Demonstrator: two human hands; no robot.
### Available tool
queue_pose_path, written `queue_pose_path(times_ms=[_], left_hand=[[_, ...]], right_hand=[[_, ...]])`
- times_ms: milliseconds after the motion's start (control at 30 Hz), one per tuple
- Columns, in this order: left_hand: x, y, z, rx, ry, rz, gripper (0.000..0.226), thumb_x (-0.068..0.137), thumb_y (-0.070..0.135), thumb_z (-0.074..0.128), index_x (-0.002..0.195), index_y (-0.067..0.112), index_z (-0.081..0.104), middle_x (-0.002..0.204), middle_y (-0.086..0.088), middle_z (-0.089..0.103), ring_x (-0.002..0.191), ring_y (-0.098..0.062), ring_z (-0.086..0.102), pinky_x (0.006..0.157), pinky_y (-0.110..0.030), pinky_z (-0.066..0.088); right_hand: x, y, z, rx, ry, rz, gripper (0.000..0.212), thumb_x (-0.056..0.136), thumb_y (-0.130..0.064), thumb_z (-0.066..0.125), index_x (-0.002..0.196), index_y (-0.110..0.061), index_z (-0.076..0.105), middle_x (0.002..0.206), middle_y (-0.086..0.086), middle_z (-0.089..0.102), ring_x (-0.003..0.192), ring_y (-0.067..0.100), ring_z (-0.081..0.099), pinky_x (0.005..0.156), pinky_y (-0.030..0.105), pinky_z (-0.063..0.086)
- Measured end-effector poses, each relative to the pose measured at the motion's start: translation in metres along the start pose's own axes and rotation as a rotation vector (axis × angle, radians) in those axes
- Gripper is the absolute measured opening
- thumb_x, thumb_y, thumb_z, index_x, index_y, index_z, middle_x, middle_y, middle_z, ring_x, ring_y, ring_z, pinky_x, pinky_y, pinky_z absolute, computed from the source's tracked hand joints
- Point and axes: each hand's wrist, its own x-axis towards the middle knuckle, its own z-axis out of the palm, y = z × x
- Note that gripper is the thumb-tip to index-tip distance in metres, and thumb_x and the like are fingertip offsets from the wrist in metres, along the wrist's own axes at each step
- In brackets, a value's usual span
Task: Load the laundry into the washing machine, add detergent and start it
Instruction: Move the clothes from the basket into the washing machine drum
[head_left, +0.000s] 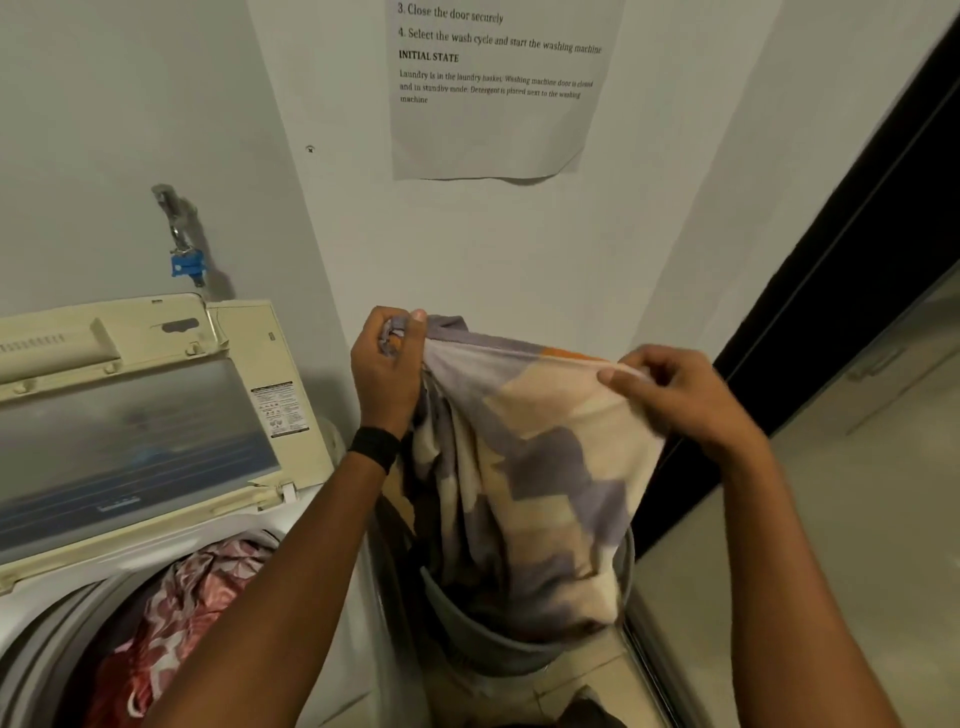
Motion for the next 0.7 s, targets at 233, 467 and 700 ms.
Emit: queue_pose_path(times_ms=[233,467,700], left_hand=[[-0.014,0.019,0.035,-0.004,0.09,-0.068,0.016,0.106,0.027,0.056,0.101,0.014,0.064,0.096,0.006,0.068,0.092,-0.007,0.065,0.082,-0.019,0.05],[-0.034,0.02,0.04,-0.132,-0.154,-0.091,0.022,0.102,0.027,0.064,0.118,0.012,0.062,0.111,0.001,0.07,0.1,-0.006,0.068,0.086,-0.02,0.055],[-0.034,0.012,0.039,-0.055,-0.022,-0.068,0.011,0.1,0.022,0.067,0.099,0.012,0.063,0.09,0.004,0.068,0.083,-0.008,0.066,0.073,-0.023,0.055]], right_hand=[[0.023,-0.058,0.07,0.07,0.557,-0.179,0.014,0.095,-0.032,0.068,0.089,-0.019,0.066,0.082,-0.01,0.068,0.077,-0.001,0.06,0.072,0.022,0.047],[0.009,-0.066,0.123,0.159,-0.113,-0.26,0.027,0.106,-0.006,0.048,0.125,-0.008,0.067,0.1,-0.015,0.063,0.093,-0.015,0.06,0.08,0.007,0.048],[0.0,-0.041,0.12,0.265,-0.173,-0.261,0.055,0.092,-0.004,0.07,0.138,-0.022,0.047,0.128,-0.004,0.06,0.109,0.012,0.064,0.08,0.023,0.054]])
